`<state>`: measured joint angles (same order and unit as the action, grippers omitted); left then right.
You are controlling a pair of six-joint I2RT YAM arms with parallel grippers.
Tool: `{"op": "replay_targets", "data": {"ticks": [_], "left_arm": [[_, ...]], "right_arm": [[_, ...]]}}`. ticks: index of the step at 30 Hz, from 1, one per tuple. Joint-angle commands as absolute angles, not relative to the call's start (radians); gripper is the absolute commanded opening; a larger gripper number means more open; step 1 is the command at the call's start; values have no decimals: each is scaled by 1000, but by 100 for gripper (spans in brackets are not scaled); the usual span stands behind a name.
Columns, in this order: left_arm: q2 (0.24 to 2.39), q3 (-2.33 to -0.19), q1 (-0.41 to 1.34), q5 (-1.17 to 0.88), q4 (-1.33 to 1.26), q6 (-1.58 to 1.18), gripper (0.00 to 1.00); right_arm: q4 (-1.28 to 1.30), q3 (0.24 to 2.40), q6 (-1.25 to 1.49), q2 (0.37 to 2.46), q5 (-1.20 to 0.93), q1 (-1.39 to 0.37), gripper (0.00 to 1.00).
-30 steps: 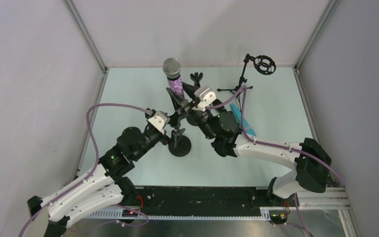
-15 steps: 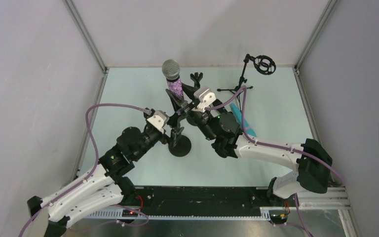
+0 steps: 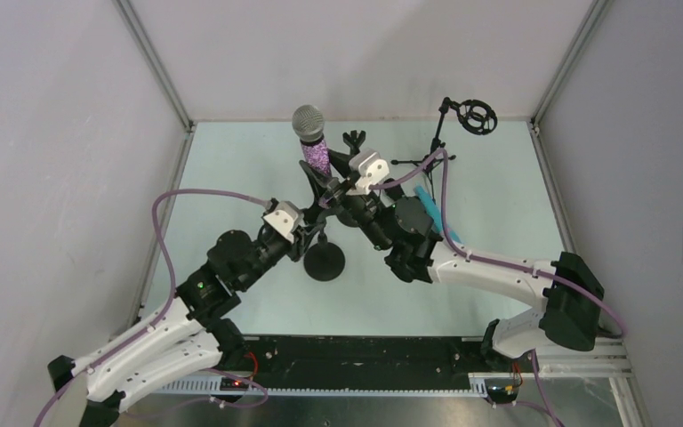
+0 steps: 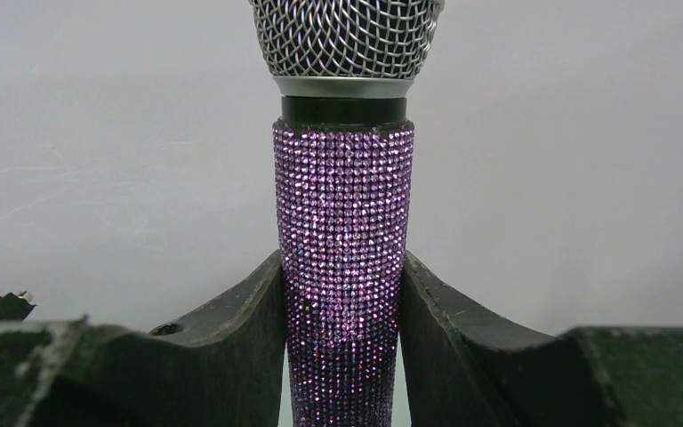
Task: Attach the microphones to the stand
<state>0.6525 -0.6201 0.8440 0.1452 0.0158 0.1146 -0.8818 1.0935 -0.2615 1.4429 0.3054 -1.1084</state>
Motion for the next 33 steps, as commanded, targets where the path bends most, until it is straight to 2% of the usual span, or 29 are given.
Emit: {"op": "replay_targets", "data": {"ticks": [1,3,5,15,25,26,27,28,29,32,33], "left_arm": [[654,-615,838,130,-25,156,15],[656,-613,838,129,-25,156,2],[653,-613,834,118,-25,155,0],[655,-621,830,114,-21,155,0],[654,-628,823,103,-16,154,1],[656,-630,823,108,-15,154,8],[656,-631,823,120,-15,152,29],[657,-631,823,126,-14,152,41],[657,-631,823,136,-15,151,59],[658,-630,822,139,-14,150,76],[659,-630,823,138,-14,150,86]], "right_arm": [[-812,1178,-190,1390,307,-1098,0],[-786,1197,-179,1389,305,-1093,0],[-768,1211,-169,1386,302,-1089,0],[-725,1249,-121,1355,284,-1053,0],[-819,1196,-161,1394,308,-1063,0],[-821,1196,-169,1392,311,-1063,0],[-825,1196,-174,1389,318,-1062,0],[-826,1196,-186,1382,325,-1063,0],[-824,1195,-191,1377,328,-1062,0],[-796,1195,-199,1353,339,-1060,0],[-787,1195,-199,1348,341,-1060,0]]}}
